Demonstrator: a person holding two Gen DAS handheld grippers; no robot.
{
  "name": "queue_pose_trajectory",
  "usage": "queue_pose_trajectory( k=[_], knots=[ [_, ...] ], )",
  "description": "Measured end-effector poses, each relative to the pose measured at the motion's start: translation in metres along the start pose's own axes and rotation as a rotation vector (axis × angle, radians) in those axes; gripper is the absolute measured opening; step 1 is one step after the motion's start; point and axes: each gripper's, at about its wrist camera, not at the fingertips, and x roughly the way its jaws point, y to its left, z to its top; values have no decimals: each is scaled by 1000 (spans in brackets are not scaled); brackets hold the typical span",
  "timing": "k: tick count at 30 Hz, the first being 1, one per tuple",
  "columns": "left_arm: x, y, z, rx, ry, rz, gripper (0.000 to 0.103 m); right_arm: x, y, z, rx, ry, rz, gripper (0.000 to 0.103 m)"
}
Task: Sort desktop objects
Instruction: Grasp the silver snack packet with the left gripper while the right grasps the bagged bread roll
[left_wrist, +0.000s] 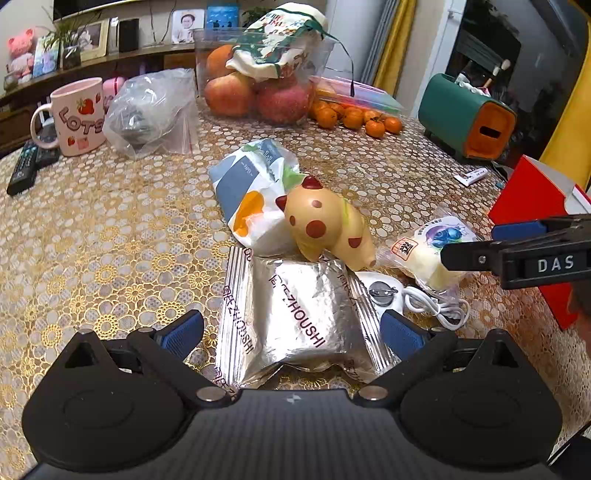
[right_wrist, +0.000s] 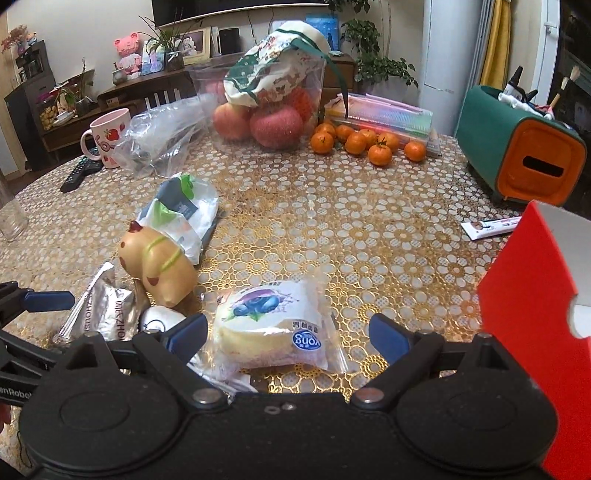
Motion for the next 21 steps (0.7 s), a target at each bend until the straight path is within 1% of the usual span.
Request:
queue_pose_trajectory(
  k=[11,16,19,21],
  knots=[
    [6,3,0,-9,-11,7,102,23,9,-2,-23,25,-5,95],
    [9,3,-1,-4,-13,4,102,29,9,-3,-6,36,6,94],
    [9,4,-2,-9,-21,-3,97,31,9,-4,0,42,22,91],
    [8,4,-2,-10,-28,-6,90,31,8,-4,8,43,25,90]
  ],
)
